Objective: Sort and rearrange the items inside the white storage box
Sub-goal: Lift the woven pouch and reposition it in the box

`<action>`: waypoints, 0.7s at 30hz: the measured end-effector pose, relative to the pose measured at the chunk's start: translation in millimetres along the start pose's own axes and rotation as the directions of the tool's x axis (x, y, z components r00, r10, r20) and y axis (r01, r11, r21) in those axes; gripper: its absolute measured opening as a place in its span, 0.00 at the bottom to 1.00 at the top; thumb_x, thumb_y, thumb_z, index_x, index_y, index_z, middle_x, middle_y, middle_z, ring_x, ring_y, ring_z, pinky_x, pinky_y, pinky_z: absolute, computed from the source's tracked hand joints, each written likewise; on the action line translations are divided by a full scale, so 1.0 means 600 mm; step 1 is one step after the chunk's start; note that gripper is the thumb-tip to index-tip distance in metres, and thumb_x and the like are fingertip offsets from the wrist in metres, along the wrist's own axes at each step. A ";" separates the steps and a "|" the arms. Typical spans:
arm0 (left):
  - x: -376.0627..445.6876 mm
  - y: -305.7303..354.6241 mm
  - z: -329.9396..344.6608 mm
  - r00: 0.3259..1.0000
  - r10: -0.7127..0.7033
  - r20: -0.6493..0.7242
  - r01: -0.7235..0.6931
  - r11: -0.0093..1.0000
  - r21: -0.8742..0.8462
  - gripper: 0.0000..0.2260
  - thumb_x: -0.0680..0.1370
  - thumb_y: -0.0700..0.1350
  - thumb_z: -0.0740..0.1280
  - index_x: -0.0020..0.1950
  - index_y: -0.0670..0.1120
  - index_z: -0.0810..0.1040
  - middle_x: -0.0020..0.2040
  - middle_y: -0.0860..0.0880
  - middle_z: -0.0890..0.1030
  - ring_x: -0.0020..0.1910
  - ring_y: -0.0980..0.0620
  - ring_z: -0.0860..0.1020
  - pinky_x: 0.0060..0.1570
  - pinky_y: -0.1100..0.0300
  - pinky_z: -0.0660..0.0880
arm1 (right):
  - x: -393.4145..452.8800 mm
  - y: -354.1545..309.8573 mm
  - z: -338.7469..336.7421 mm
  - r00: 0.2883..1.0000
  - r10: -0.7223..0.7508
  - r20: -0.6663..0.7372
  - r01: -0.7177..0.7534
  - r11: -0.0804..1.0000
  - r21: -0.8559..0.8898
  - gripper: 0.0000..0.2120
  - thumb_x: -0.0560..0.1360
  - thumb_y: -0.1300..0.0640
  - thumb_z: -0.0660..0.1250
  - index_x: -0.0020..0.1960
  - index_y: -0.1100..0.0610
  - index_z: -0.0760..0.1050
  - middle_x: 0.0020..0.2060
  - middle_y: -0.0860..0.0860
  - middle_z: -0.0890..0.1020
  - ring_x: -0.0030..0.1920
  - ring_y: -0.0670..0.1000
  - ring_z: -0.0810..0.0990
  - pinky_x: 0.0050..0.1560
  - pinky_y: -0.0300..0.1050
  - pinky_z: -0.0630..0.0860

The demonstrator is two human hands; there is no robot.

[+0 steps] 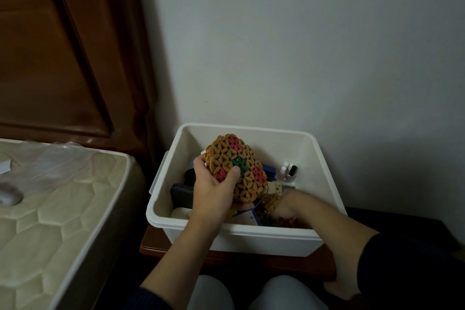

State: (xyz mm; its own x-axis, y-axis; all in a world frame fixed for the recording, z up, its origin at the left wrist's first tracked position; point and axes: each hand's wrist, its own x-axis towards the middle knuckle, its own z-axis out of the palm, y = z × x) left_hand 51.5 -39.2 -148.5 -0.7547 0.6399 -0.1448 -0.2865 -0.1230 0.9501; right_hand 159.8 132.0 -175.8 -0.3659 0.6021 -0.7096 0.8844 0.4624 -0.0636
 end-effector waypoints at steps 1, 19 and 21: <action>0.000 0.000 0.000 1.000 0.007 -0.006 -0.007 1.000 0.007 0.24 0.80 0.44 0.74 0.66 0.64 0.67 0.64 0.50 0.77 0.60 0.41 0.82 0.37 0.39 0.85 | -0.002 0.000 -0.001 1.000 0.001 -0.028 -0.001 1.000 -0.005 0.20 0.83 0.52 0.66 0.70 0.61 0.75 0.66 0.59 0.79 0.62 0.58 0.81 0.64 0.52 0.80; -0.004 0.006 0.001 0.998 0.044 -0.044 -0.042 0.998 0.051 0.24 0.80 0.44 0.73 0.69 0.60 0.65 0.64 0.50 0.77 0.62 0.44 0.80 0.45 0.38 0.85 | -0.128 0.084 -0.127 0.753 -0.053 -0.656 0.601 0.459 0.654 0.16 0.84 0.46 0.64 0.54 0.56 0.84 0.48 0.54 0.88 0.51 0.57 0.87 0.59 0.61 0.82; -0.005 0.008 0.000 1.000 0.019 -0.016 -0.019 0.999 0.042 0.23 0.80 0.44 0.73 0.68 0.60 0.66 0.64 0.49 0.78 0.60 0.43 0.82 0.41 0.39 0.85 | -0.125 0.083 -0.113 0.800 -0.162 -0.578 0.596 0.089 0.798 0.17 0.86 0.48 0.61 0.62 0.58 0.81 0.55 0.56 0.88 0.57 0.58 0.87 0.63 0.62 0.80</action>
State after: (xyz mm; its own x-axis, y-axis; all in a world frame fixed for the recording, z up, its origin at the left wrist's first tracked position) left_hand 52.1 -41.9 -143.5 -0.7694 0.6252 -0.1308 -0.2477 -0.1033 0.9633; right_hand 212.0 153.9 -78.0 -0.6036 0.7828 -0.1512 0.0926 -0.1196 -0.9885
